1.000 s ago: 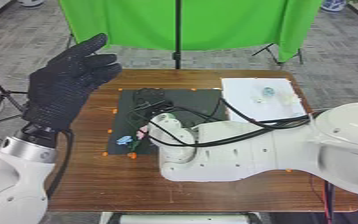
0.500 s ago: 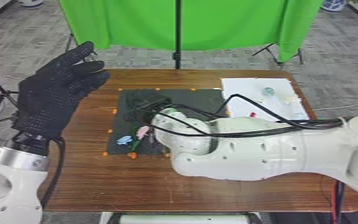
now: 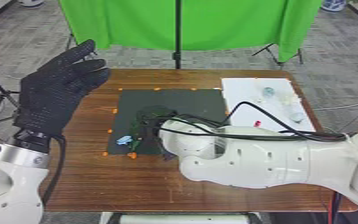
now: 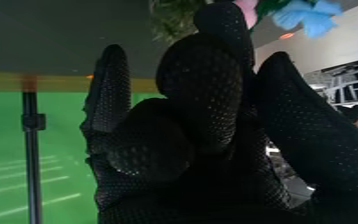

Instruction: Arrange flowers

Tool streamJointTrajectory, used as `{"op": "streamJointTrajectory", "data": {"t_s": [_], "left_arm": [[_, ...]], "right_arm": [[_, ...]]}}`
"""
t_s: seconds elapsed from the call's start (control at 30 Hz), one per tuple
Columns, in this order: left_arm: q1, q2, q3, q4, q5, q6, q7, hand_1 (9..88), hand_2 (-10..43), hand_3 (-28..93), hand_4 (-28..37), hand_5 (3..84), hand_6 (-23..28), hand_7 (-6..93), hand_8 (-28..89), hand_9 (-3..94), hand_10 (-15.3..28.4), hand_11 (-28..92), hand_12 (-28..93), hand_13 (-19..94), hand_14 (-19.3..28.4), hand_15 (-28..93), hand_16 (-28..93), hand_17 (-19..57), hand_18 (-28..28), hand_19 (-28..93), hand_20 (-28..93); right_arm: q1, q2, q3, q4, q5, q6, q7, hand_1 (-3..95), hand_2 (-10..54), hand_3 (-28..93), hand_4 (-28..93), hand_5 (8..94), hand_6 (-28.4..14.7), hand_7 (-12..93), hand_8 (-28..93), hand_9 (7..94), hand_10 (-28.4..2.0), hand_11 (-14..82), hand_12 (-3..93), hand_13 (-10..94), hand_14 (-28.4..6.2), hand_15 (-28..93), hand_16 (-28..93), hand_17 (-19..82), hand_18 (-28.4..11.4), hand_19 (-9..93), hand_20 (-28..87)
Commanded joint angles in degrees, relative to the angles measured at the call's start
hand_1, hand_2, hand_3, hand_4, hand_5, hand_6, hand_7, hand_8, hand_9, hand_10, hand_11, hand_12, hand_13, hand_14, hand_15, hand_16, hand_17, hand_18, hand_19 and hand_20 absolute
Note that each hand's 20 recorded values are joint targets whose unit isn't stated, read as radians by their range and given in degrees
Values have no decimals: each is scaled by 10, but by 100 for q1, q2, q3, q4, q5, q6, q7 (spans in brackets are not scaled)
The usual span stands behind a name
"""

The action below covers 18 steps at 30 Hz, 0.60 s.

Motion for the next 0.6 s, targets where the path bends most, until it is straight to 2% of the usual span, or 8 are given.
{"op": "streamJointTrajectory", "data": {"t_s": [0.03, 0.13, 0.17, 0.33, 0.53, 0.6], "left_arm": [[28, -62, 29, 51, 2, -34, -101, 245, 65, 789, -196, 374, 100, 157, -102, 345, 220, 296, 118, 237, 284, 508, -86, -81, 252, 569, 261], [60, -64, -7, 48, 6, -63, -114, 245, 64, 789, -196, 374, 100, 158, -101, 346, 220, 296, 119, 237, 284, 508, -86, -82, 251, 568, 260], [26, -69, 8, 51, 7, -37, -136, 245, 65, 789, -197, 375, 100, 157, -102, 346, 220, 296, 119, 237, 284, 509, -86, -82, 251, 568, 260], [-43, -76, 51, 80, 9, -89, -192, 245, 65, 790, -197, 375, 100, 157, -102, 345, 220, 295, 119, 236, 284, 509, -86, -82, 252, 568, 260], [-78, -46, 61, 90, -2, -69, -178, 245, 64, 790, -197, 375, 100, 156, -102, 345, 220, 295, 119, 236, 284, 509, -86, -82, 251, 568, 260], [-104, -48, 74, 99, 8, -103, -199, 246, 65, 789, -197, 375, 100, 156, -101, 346, 220, 296, 119, 236, 284, 509, -86, -82, 251, 568, 260]], "right_arm": [[-33, -79, -12, -4, 15, 72, 67, 244, 59, 932, -141, 830, 15, 130, -32, 937, -117, 468, 219, 822, -104, 804, 222, 291, -217, 848, 186], [-32, -79, -54, -28, -6, 191, 89, 241, 68, 927, -152, 820, 17, 125, -42, 937, -117, 470, 219, 822, -105, 805, 222, 290, -218, 847, 189], [-27, -75, -53, -21, -13, 245, 69, 241, 69, 927, -154, 819, 17, 125, -44, 937, -117, 471, 219, 823, -104, 805, 222, 291, -217, 847, 190], [-32, -132, -18, 56, 75, 277, 197, 236, 76, 928, -160, 806, 17, 124, -54, 937, -115, 476, 220, 824, -104, 808, 222, 290, -217, 844, 193], [-57, -169, 76, 112, 295, 348, 228, 232, 88, 918, -164, 783, 20, 119, -78, 937, -116, 480, 218, 826, -104, 810, 221, 290, -218, 841, 197], [-78, -196, 121, 133, 431, 380, 270, 228, 95, 918, -164, 772, 21, 117, -93, 937, -115, 482, 218, 826, -104, 811, 221, 290, -218, 840, 198]]}}
